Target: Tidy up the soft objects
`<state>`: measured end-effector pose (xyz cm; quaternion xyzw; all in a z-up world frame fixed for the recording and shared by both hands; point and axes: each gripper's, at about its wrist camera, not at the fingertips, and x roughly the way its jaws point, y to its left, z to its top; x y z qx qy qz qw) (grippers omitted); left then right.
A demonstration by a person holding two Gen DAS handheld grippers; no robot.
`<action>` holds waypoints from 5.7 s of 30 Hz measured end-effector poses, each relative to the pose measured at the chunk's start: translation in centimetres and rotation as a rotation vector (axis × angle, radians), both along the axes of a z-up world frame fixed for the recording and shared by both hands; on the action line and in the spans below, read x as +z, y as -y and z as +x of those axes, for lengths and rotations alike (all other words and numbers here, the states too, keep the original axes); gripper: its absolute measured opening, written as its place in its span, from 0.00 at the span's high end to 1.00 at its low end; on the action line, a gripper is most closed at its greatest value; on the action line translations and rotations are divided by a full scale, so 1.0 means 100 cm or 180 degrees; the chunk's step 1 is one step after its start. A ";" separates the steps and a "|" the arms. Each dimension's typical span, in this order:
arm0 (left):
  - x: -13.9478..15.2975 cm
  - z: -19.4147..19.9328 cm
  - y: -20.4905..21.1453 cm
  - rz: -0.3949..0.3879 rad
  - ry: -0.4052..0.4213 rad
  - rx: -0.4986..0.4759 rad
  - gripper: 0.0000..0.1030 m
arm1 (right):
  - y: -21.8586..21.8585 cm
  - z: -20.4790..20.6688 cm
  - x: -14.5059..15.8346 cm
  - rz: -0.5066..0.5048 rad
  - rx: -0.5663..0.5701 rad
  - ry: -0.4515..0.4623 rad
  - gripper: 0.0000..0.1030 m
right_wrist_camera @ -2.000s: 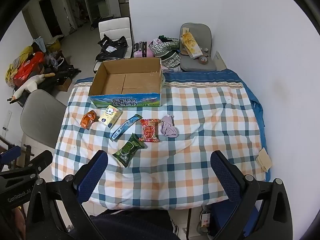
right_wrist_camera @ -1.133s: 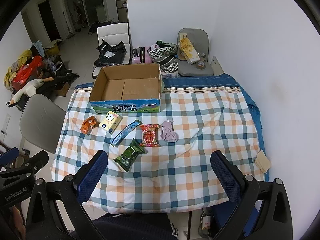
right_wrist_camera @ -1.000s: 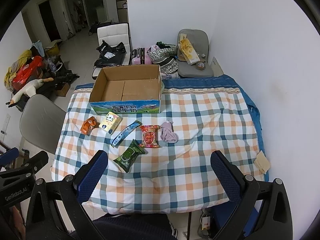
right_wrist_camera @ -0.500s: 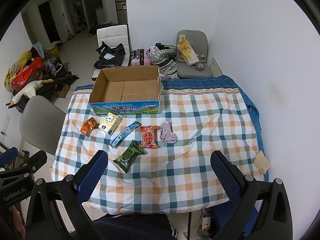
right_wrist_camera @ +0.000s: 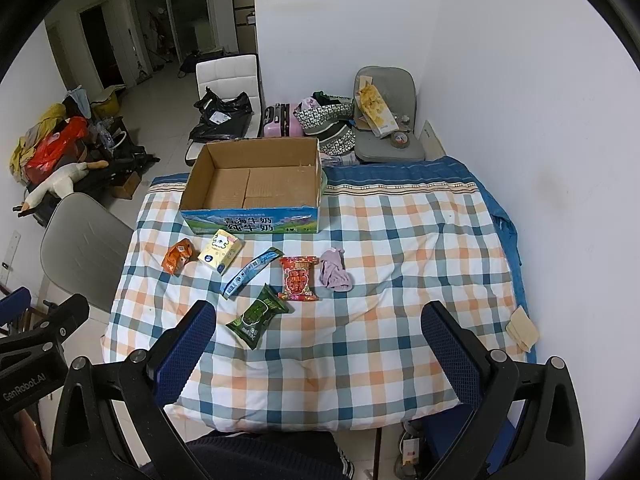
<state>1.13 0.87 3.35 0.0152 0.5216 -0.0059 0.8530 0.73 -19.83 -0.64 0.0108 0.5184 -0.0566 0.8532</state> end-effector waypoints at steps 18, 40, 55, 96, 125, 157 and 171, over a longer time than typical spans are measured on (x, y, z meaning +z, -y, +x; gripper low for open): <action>-0.002 -0.005 0.000 -0.0004 0.0019 -0.0002 0.00 | 0.000 -0.001 0.002 0.0005 0.0005 0.0027 0.00; -0.010 0.003 -0.002 -0.0062 -0.0026 0.0015 0.00 | -0.007 0.012 0.003 0.0064 0.0019 0.0011 0.00; -0.179 0.093 0.036 -0.0049 -0.0757 -0.0407 0.00 | 0.022 0.079 -0.138 0.0270 -0.0115 -0.0609 0.00; -0.432 0.115 0.019 -0.0575 -0.2095 0.0036 0.53 | 0.022 0.209 -0.455 0.0777 -0.0017 -0.2159 0.51; -0.372 0.045 0.049 -0.0272 -0.1668 -0.0173 0.67 | 0.019 0.114 -0.424 0.0865 0.0100 -0.2338 0.53; -0.284 0.388 0.052 -0.0791 -0.1402 -0.0401 0.67 | 0.025 0.279 -0.200 0.1013 0.0175 -0.1181 0.54; -0.366 0.459 0.079 -0.0883 -0.1854 -0.0546 0.67 | 0.024 0.416 -0.328 0.0765 0.0003 -0.1581 0.54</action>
